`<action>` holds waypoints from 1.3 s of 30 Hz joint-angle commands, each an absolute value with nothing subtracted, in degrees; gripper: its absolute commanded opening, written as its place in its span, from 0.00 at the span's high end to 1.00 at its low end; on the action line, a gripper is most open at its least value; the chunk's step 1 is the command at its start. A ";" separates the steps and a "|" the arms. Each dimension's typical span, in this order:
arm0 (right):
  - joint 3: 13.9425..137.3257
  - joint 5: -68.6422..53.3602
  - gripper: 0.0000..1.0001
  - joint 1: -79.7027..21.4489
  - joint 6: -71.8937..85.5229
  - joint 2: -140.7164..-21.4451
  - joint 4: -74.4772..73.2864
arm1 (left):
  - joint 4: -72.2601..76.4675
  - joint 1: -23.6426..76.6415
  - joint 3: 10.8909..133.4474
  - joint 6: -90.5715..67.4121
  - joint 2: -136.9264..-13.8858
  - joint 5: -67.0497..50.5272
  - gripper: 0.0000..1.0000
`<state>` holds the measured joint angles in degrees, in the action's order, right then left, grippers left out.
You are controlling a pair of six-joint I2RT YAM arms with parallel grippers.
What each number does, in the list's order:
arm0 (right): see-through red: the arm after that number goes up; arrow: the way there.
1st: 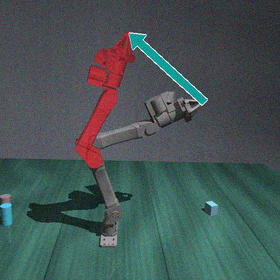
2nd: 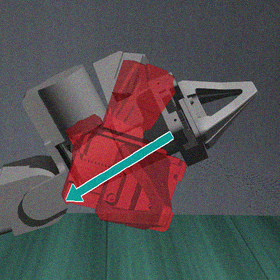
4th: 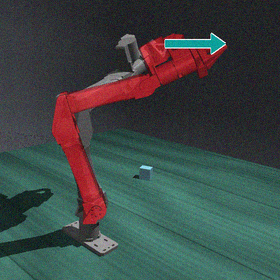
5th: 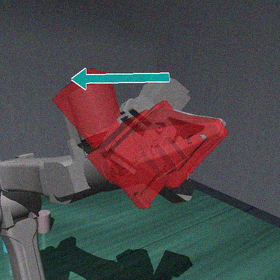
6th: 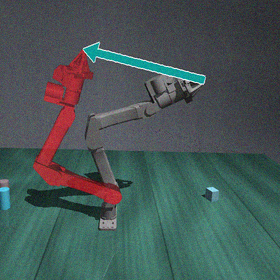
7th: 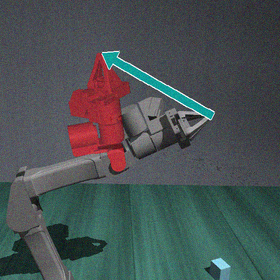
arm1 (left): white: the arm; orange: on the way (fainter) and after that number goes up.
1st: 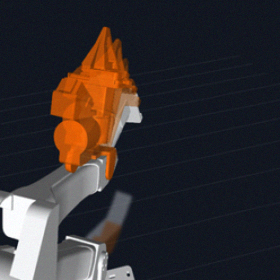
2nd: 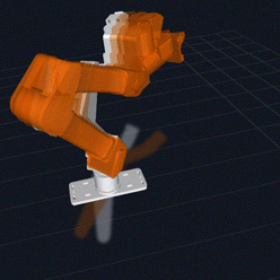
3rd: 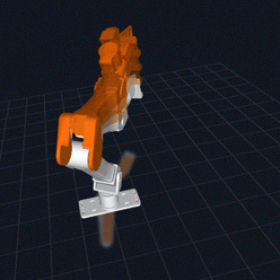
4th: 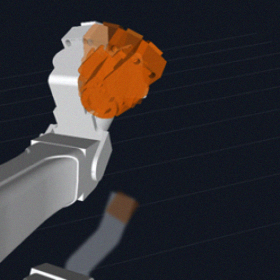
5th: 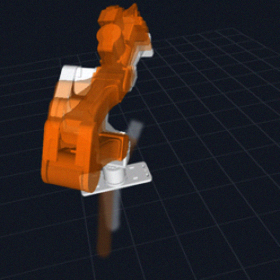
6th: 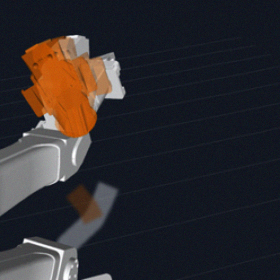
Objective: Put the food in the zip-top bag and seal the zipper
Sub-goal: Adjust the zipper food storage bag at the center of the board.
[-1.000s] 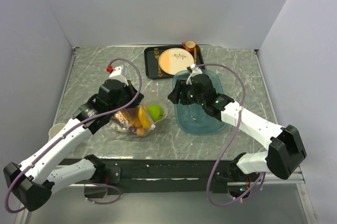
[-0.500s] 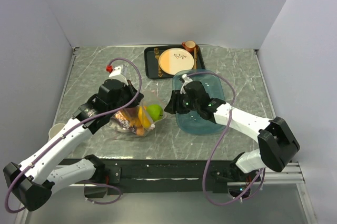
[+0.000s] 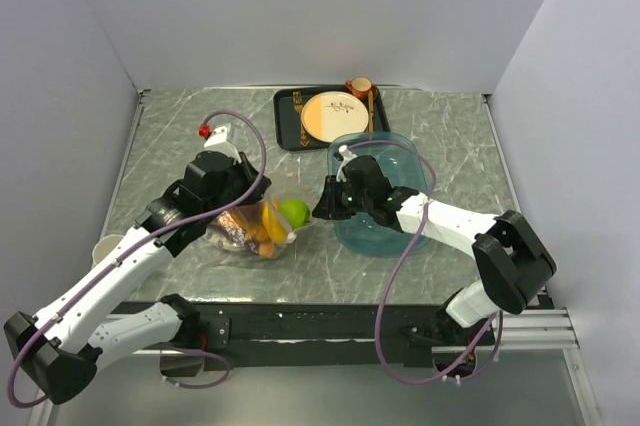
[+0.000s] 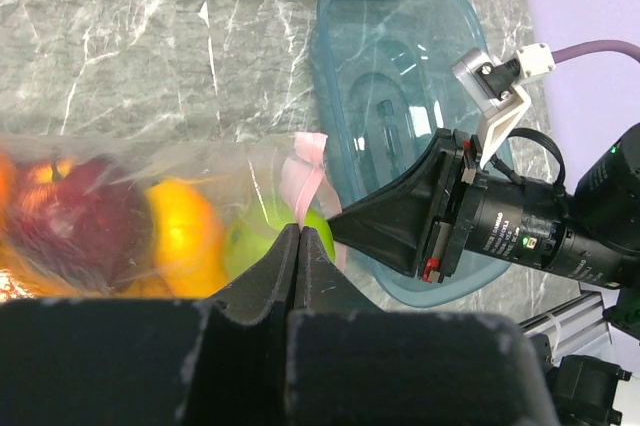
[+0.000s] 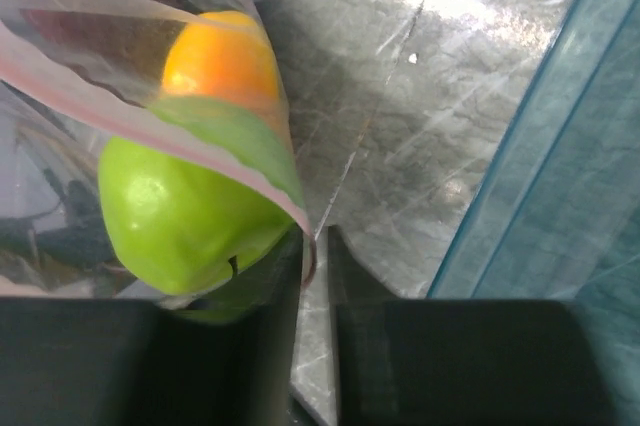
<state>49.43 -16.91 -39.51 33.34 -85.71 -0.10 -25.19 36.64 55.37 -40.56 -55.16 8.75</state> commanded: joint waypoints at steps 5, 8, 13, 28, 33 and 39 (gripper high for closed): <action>54.66 -17.75 1.00 -39.73 31.99 -82.71 0.53 | -24.96 36.91 58.36 -39.73 -52.91 10.28 0.98; 57.56 -18.02 1.00 -40.60 31.64 -80.78 0.35 | -25.75 36.91 59.06 -39.29 -52.47 10.98 0.98; 67.64 -17.93 1.00 -42.71 29.18 -79.19 -3.42 | -29.44 36.91 62.92 -37.80 -51.94 14.14 0.99; 91.74 -20.81 1.00 -47.46 23.47 -87.43 -12.81 | -48.24 36.74 88.07 -34.19 -50.80 33.65 0.95; 93.54 -22.50 1.00 -48.95 22.59 -90.45 -14.19 | -53.87 36.74 87.63 -35.95 -53.17 37.18 0.96; 92.72 -24.17 1.00 -49.13 22.77 -91.05 -13.53 | -50.73 36.74 85.25 -36.57 -54.41 33.93 0.99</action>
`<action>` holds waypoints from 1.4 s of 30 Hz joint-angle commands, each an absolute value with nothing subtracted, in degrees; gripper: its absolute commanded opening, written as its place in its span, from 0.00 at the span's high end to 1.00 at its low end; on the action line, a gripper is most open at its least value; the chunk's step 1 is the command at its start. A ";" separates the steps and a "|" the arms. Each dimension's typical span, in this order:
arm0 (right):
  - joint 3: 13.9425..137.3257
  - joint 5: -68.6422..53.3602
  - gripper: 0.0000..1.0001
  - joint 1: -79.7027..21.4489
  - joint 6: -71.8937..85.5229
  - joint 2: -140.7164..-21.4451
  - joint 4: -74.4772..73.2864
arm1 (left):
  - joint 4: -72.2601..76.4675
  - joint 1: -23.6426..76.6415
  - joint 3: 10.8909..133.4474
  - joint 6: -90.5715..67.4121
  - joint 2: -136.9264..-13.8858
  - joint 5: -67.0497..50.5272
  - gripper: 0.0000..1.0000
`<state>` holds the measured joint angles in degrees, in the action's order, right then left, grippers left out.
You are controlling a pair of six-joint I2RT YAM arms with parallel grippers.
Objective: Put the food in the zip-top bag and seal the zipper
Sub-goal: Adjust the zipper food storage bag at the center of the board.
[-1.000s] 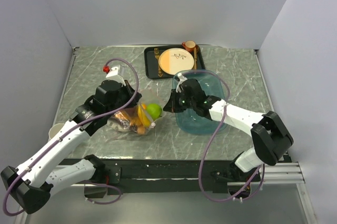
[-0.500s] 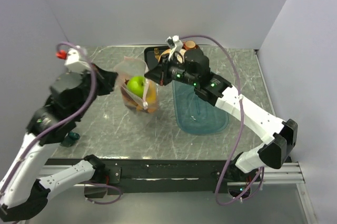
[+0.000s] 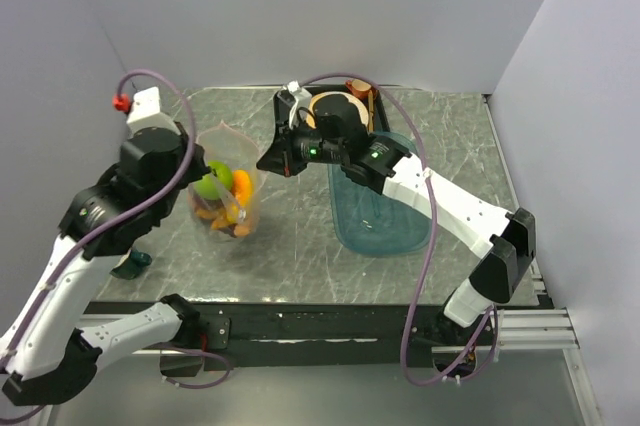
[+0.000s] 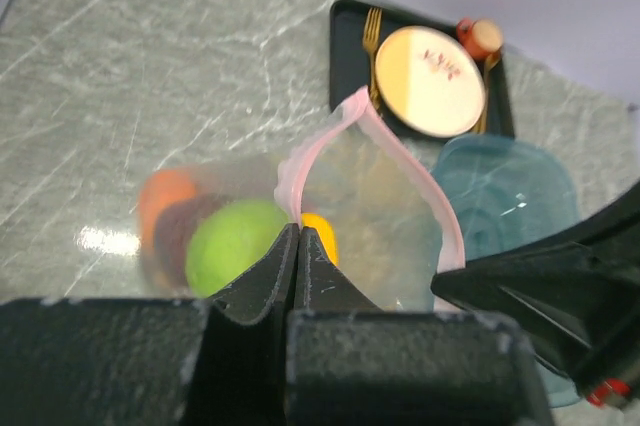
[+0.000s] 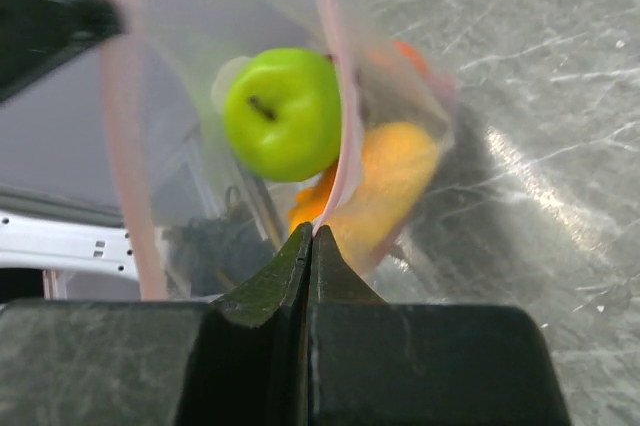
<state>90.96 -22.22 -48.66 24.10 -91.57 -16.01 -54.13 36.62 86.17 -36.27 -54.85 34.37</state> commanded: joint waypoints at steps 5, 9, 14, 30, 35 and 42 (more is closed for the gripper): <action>90.27 -23.47 1.00 -49.13 24.43 -93.25 -13.36 | -49.83 36.74 88.42 -34.63 -54.40 33.50 0.98; 81.33 -19.17 0.99 -48.26 25.57 -91.50 -10.21 | -46.06 36.74 85.44 -32.43 -57.82 26.38 0.99; 73.58 -17.41 0.99 -45.36 27.68 -88.69 -8.27 | -36.76 36.74 79.98 -33.05 -61.16 17.59 0.99; 79.09 -23.81 0.98 -43.33 30.76 -88.68 -7.20 | -36.56 36.39 72.60 -35.68 -60.47 19.77 0.99; 87.08 -25.48 0.98 -45.61 30.23 -91.84 -11.15 | -40.16 34.90 74.09 -37.27 -58.28 24.42 0.99; 99.83 -26.54 0.98 -49.48 30.23 -98.43 -16.96 | -48.24 25.77 81.45 -34.37 -54.68 25.49 0.99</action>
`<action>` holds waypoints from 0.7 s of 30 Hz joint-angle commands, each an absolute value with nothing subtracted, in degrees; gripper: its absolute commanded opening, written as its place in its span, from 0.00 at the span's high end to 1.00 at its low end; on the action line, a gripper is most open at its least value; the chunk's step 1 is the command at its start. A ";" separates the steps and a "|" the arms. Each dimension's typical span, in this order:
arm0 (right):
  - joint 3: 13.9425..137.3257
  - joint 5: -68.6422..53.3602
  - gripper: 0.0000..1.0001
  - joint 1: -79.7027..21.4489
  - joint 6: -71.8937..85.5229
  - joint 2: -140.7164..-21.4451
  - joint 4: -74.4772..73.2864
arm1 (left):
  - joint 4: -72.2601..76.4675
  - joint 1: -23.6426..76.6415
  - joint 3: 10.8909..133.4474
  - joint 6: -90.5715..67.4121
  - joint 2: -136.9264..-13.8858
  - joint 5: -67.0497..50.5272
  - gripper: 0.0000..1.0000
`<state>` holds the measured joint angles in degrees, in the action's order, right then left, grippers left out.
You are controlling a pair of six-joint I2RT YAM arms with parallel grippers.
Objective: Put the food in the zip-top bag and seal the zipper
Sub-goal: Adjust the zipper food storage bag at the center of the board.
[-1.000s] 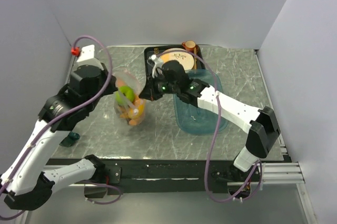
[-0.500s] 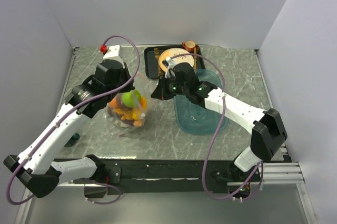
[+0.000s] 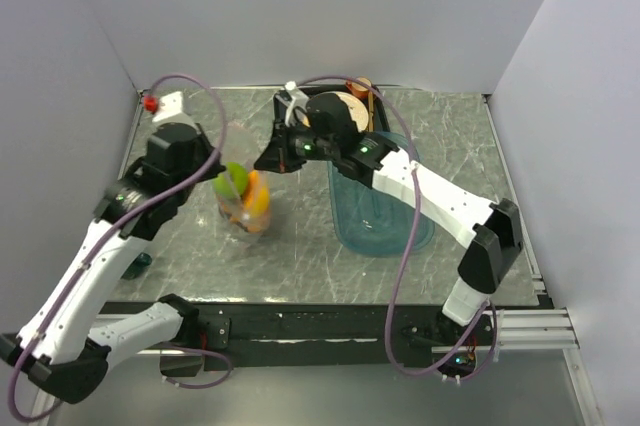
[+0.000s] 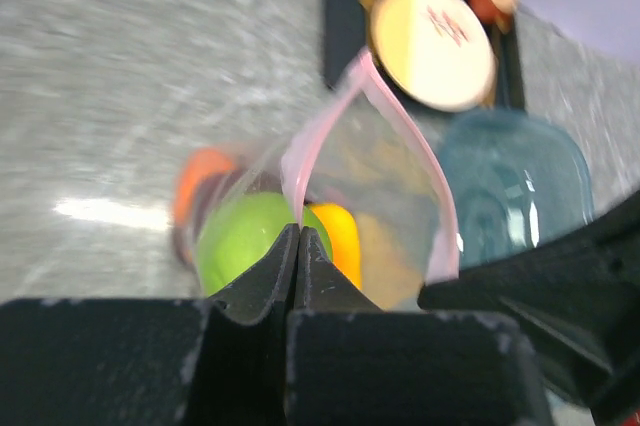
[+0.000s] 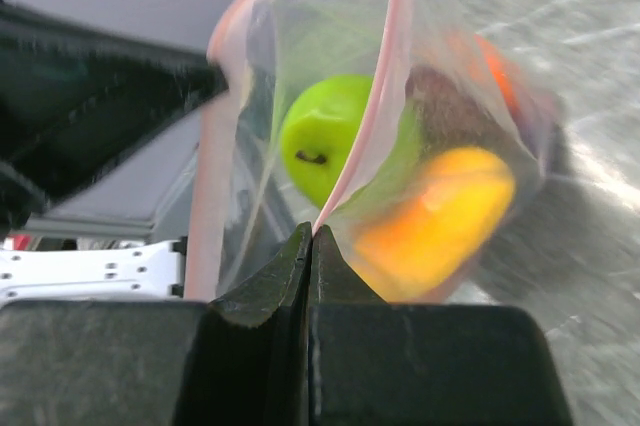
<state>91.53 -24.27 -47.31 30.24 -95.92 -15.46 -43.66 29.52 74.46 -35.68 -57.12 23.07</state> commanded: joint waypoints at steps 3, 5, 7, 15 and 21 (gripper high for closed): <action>105.10 -27.33 0.98 -50.71 30.85 -101.42 -18.36 | -51.32 25.23 86.46 -33.49 -53.88 27.14 0.99; 109.66 -28.12 0.98 -51.41 31.02 -104.05 -20.20 | -53.34 25.22 89.37 -33.14 -54.23 28.38 0.99; 113.19 -28.39 0.98 -51.68 30.94 -106.59 -21.79 | -55.01 25.22 93.15 -32.70 -54.49 29.44 0.99; 118.31 -27.16 0.98 -51.42 31.20 -109.87 -24.88 | -53.80 25.14 96.34 -30.15 -57.83 27.26 0.97; 97.23 -26.80 0.98 -47.03 33.48 -104.42 -16.88 | -46.07 25.22 83.16 -31.90 -60.99 15.58 0.99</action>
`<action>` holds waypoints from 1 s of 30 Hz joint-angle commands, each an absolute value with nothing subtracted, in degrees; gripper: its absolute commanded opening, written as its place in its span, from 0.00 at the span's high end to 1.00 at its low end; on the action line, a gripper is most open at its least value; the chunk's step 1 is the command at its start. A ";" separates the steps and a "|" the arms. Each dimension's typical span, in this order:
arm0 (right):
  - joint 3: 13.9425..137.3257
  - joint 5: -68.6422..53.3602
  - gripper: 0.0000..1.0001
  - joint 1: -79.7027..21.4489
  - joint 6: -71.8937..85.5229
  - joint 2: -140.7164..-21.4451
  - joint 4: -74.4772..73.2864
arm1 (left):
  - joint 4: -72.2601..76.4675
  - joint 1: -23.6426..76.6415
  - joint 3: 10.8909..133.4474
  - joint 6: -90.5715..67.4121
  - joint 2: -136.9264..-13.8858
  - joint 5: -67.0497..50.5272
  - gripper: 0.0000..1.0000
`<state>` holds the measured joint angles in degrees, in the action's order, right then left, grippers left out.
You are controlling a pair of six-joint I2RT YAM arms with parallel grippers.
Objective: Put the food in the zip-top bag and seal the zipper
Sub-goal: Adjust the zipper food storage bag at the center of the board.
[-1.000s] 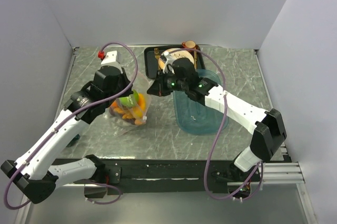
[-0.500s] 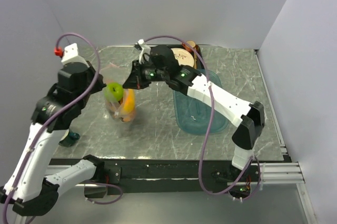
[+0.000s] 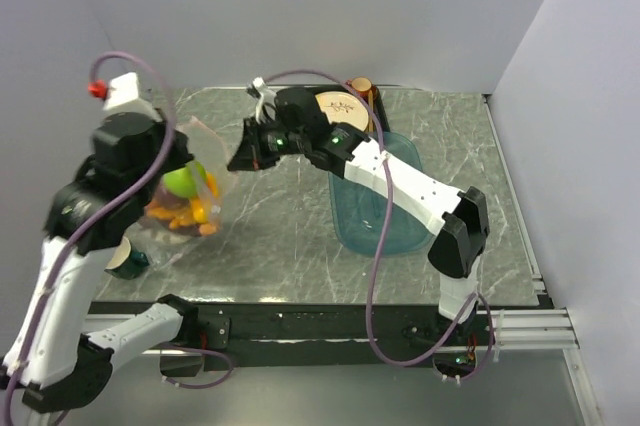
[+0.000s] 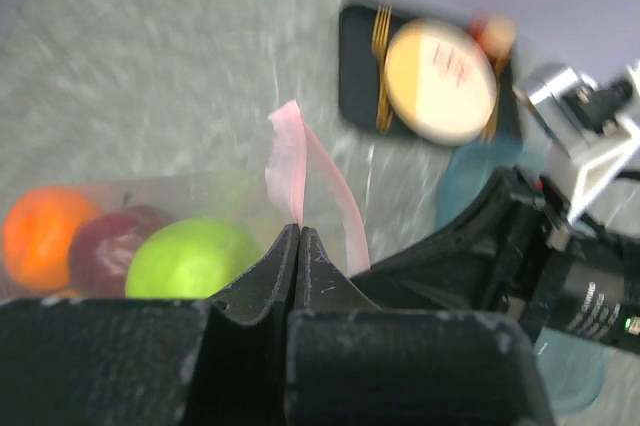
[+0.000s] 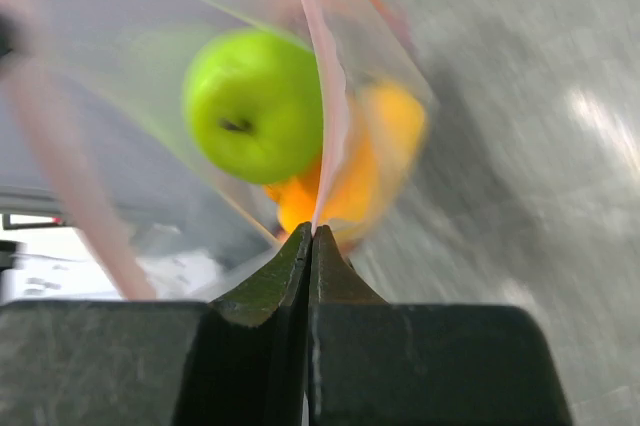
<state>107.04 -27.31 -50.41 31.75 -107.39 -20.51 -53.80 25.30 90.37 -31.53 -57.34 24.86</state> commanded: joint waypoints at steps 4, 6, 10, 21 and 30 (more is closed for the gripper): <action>87.48 -27.08 0.97 -43.25 32.00 -105.03 -16.35 | -38.51 25.22 74.98 -34.01 -63.98 9.85 0.99; 85.26 -26.81 0.97 -42.28 30.60 -104.68 -16.17 | -34.38 25.31 72.69 -34.80 -66.61 6.61 0.99; 81.22 -26.72 0.94 -39.64 28.57 -103.54 -16.52 | -31.03 25.40 72.94 -36.30 -72.32 1.76 0.99; 79.19 -28.02 0.93 -34.02 24.78 -98.62 -21.35 | -29.88 27.33 80.24 -39.98 -79.36 -4.56 0.95; 67.77 -27.26 0.96 -34.01 27.95 -90.26 -9.23 | -31.47 33.75 77.63 -41.64 -72.88 2.97 0.19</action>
